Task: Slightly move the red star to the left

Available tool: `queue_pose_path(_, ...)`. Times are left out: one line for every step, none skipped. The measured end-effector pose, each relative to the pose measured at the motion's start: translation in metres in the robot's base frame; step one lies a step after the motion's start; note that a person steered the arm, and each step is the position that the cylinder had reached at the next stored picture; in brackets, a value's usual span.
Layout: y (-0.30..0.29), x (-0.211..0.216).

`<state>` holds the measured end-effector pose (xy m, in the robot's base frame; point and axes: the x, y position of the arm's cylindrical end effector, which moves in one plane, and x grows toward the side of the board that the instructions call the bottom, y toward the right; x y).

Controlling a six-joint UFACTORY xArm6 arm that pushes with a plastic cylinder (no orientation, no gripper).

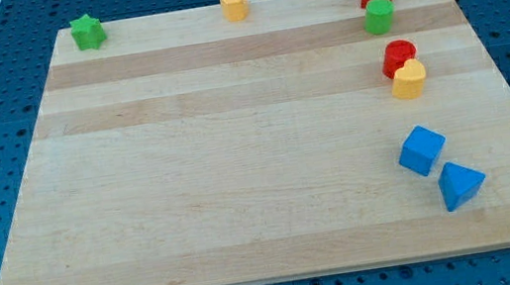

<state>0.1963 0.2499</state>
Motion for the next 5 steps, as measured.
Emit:
queue_pose_path(0.000,0.000)
queue_pose_path(0.000,0.003)
queue_pose_path(0.002,0.006)
queue_pose_path(0.002,0.011)
queue_pose_path(0.002,0.019)
